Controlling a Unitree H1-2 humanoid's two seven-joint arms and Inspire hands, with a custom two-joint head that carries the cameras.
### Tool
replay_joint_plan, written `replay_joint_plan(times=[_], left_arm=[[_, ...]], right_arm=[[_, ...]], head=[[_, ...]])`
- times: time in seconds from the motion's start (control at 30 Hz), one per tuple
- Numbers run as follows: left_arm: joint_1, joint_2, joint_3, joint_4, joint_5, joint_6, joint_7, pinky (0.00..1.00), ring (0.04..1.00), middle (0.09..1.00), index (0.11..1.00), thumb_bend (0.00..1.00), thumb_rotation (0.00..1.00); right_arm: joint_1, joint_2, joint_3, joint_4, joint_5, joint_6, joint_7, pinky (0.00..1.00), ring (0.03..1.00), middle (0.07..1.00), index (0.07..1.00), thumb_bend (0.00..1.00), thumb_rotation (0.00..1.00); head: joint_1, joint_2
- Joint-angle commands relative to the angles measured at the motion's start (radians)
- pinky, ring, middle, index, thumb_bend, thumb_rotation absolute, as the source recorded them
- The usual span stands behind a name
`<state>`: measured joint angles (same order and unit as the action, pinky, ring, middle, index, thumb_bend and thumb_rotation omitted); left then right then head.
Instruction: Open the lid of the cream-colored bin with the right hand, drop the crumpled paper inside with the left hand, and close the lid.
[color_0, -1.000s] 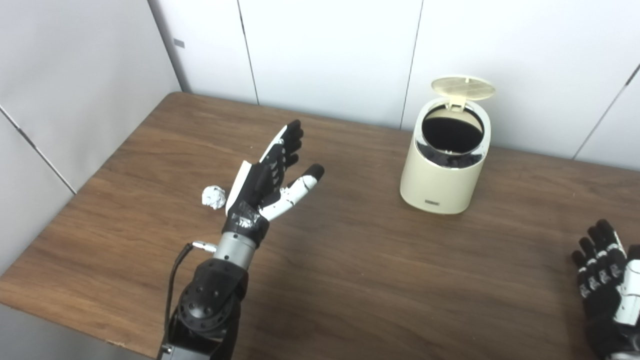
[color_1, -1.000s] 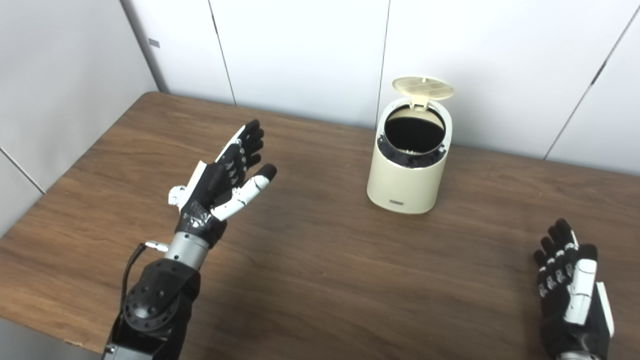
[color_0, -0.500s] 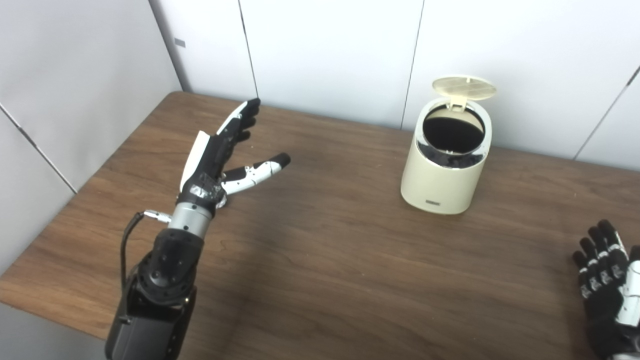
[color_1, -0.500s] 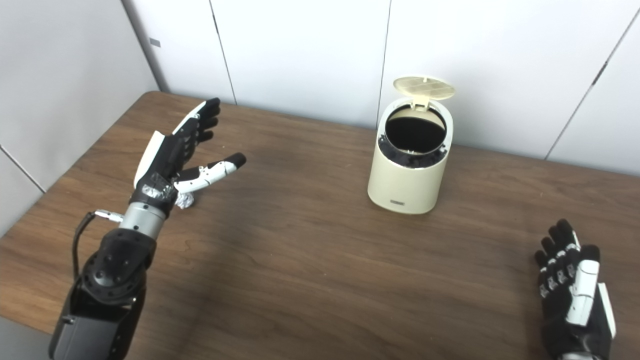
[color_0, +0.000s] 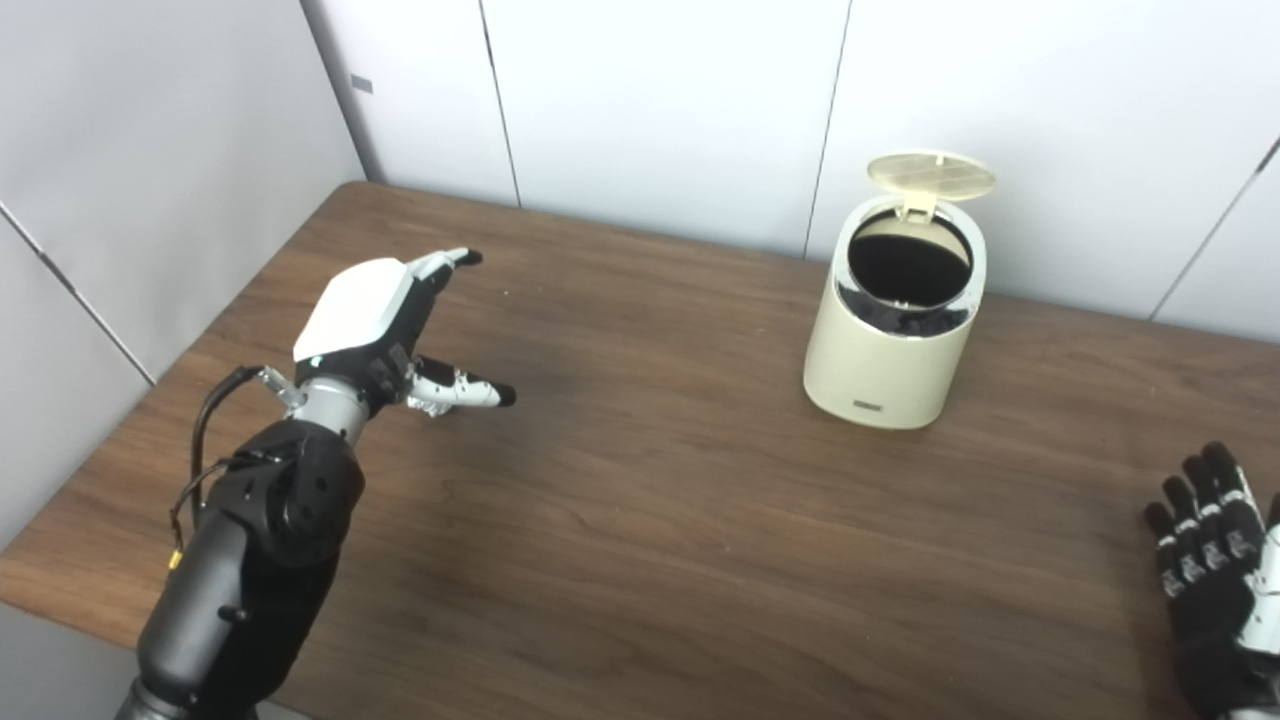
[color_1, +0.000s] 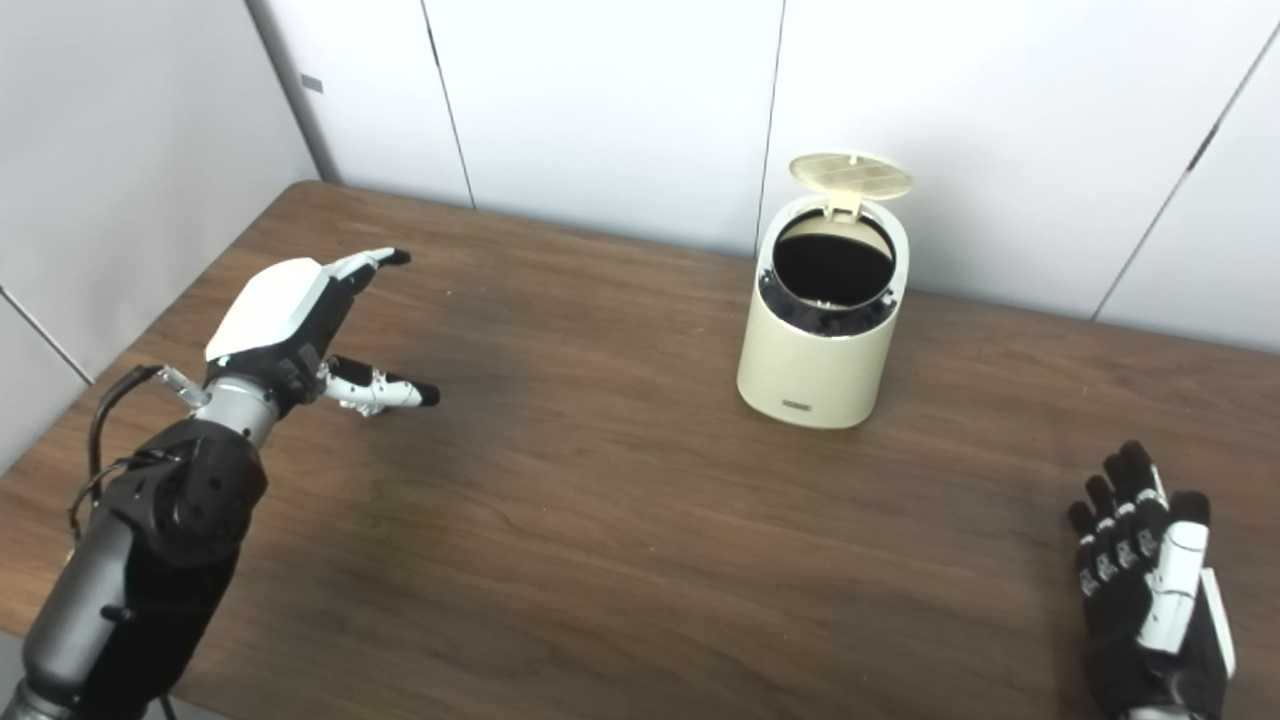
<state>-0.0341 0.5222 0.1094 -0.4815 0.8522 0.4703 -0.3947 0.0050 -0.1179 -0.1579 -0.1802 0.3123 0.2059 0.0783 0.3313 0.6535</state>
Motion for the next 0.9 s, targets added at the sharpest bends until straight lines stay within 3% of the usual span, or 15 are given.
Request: replay_joint_plan(times=[0.0, 0.33, 0.5, 0.87], left_arm=[[-0.039, 0.026, 0.021, -0.004, 0.057, -0.001, -0.026, 0.81, 0.922, 0.920, 0.895, 0.99, 0.24], [-0.066, 0.013, 0.044, 0.045, 0.121, -0.001, -0.132, 0.62, 0.835, 0.860, 0.842, 0.98, 0.18], [-0.072, 0.006, 0.053, 0.084, 0.130, -0.001, -0.158, 0.64, 0.817, 0.855, 0.837, 0.94, 0.18], [-0.067, 0.017, 0.040, 0.154, 0.135, -0.002, -0.136, 0.65, 0.815, 0.852, 0.818, 0.92, 0.18]], right_arm=[[-0.028, -0.007, -0.010, -0.029, 0.018, 0.009, 0.002, 1.00, 1.000, 0.997, 0.982, 0.53, 1.00], [-0.036, 0.017, -0.030, -0.052, 0.068, 0.052, -0.011, 1.00, 0.993, 0.993, 0.980, 0.51, 1.00], [-0.035, 0.022, -0.033, -0.045, 0.071, 0.049, -0.008, 1.00, 0.996, 0.996, 0.984, 0.52, 1.00], [-0.032, 0.021, -0.034, -0.051, 0.078, 0.042, 0.000, 1.00, 0.992, 0.992, 0.971, 0.52, 1.00]], head=[[-0.001, 0.001], [0.002, 0.001], [-0.003, 0.002], [-0.003, 0.002]])
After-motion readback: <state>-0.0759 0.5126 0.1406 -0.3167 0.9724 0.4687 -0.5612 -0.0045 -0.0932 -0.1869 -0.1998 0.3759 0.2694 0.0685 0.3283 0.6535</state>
